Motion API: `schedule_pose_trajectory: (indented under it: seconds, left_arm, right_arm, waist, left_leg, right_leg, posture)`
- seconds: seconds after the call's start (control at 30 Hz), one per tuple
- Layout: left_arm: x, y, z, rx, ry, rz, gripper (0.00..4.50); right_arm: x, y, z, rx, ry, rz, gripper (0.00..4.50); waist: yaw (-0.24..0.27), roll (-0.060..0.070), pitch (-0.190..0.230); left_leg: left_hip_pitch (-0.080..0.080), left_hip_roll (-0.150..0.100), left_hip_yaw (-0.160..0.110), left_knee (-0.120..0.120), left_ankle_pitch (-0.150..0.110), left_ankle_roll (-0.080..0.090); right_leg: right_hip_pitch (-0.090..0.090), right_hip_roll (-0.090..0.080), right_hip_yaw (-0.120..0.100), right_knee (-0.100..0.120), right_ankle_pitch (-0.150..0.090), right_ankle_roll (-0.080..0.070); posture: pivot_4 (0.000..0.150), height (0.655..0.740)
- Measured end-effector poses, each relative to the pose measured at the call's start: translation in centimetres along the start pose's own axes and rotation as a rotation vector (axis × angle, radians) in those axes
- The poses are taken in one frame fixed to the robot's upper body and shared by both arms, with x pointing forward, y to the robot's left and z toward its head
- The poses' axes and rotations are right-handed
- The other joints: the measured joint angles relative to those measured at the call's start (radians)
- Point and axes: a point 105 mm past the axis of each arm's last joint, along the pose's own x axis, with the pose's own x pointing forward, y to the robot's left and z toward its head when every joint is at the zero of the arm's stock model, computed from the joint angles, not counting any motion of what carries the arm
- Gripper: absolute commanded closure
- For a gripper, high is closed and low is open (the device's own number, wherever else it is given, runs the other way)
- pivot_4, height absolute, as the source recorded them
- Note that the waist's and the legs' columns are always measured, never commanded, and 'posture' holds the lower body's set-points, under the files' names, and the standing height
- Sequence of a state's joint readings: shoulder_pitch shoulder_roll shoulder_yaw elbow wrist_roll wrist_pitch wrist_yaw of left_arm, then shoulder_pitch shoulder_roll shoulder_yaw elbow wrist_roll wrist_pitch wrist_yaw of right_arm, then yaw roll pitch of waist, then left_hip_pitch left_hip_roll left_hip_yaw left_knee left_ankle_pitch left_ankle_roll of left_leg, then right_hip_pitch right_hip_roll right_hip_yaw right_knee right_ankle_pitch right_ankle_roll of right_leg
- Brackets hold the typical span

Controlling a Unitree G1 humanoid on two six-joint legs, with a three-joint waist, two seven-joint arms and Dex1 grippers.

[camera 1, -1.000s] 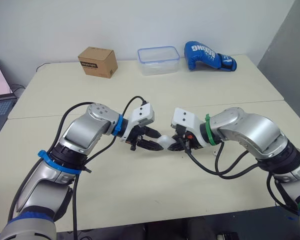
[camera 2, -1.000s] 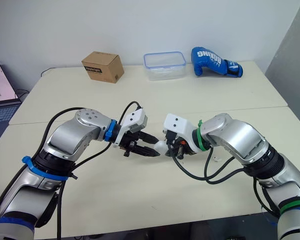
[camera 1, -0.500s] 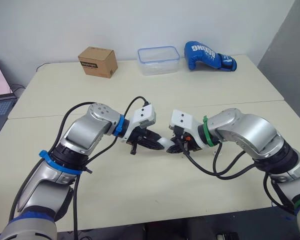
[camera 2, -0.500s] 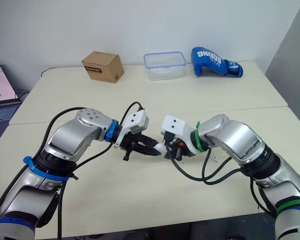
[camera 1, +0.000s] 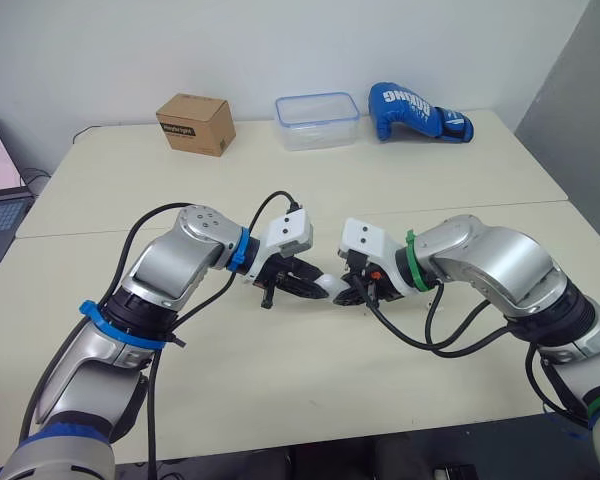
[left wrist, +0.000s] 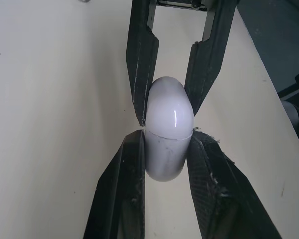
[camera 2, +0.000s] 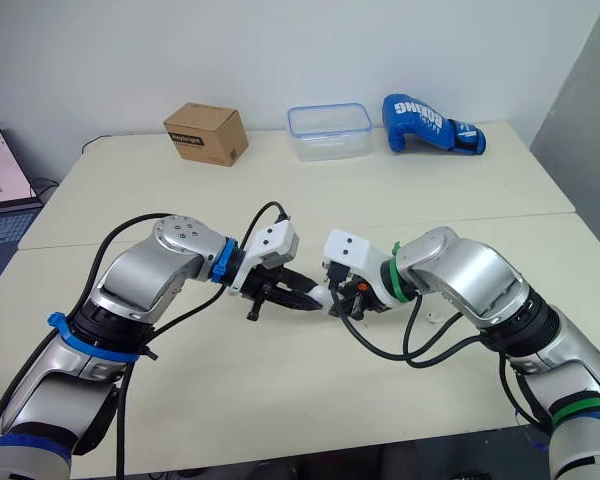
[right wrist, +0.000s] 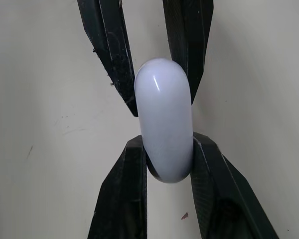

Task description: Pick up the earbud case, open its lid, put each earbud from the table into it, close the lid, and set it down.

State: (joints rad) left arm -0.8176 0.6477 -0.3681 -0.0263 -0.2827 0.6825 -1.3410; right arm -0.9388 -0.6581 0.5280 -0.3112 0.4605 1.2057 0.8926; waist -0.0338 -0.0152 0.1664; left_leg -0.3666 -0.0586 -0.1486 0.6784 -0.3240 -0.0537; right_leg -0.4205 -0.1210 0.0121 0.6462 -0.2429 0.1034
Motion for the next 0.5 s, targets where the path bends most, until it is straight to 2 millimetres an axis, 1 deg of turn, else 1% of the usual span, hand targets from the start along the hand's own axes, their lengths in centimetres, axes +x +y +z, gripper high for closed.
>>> schedule_pose_trajectory:
  seconds: [0.03, 0.17, 0.3, 0.4, 0.5]
  left_arm:
    - [0.1, 0.0, 0.1, 0.009, -0.005, 0.0, 3.66]
    - [0.0, 0.1, 0.2, 0.031, -0.026, 0.019, 3.66]
    - [-0.2, 0.1, -0.9, -0.001, -0.06, 0.055, 3.66]
    - [-0.3, 0.1, -1.6, -0.014, -0.082, 0.083, 3.66]
    - [-0.2, 0.2, -1.3, 0.005, -0.165, 0.103, 3.66]
  right_arm:
    - [0.0, 0.0, 0.0, -0.004, -0.001, 0.0, 2.1]
    - [-0.2, 0.1, 0.3, -0.032, -0.021, -0.009, 2.1]
    - [-1.2, -0.2, 0.1, -0.03, -0.073, -0.039, 2.1]
    - [-1.8, -0.1, -0.2, -0.022, -0.122, -0.042, 2.1]
    - [-2.5, 0.1, -0.4, -0.011, -0.176, -0.053, 2.1]
  waist:
    - [0.0, 0.0, 0.0]
    - [0.0, 0.0, 0.0]
    - [0.001, 0.0, 0.0]
    - [0.001, 0.0, 0.0]
    - [0.003, 0.0, 0.0]
  left_leg:
    - [0.0, 0.0, 0.0, 0.0, 0.0, 0.0]
    - [0.0, 0.0, 0.0, 0.0, 0.0, 0.0]
    - [0.0, 0.0, 0.0, 0.0, 0.0, 0.0]
    - [0.0, 0.0, 0.0, 0.0, 0.0, 0.0]
    - [0.0, 0.0, 0.0, 0.0, 0.0, 0.0]
  right_leg:
    - [0.0, 0.0, 0.0, 0.0, 0.0, 0.0]
    - [0.0, 0.0, 0.0, 0.0, 0.0, 0.0]
    - [0.0, 0.0, 0.0, 0.0, 0.0, 0.0]
    - [0.0, 0.0, 0.0, 0.0, 0.0, 0.0]
    - [0.0, -0.001, 0.0, 0.0, 0.0, 0.0]
  posture:
    - [0.15, 0.7307]
    - [0.15, 0.7307]
    - [0.15, 0.7307]
    - [0.15, 0.7307]
    - [0.15, 0.7307]
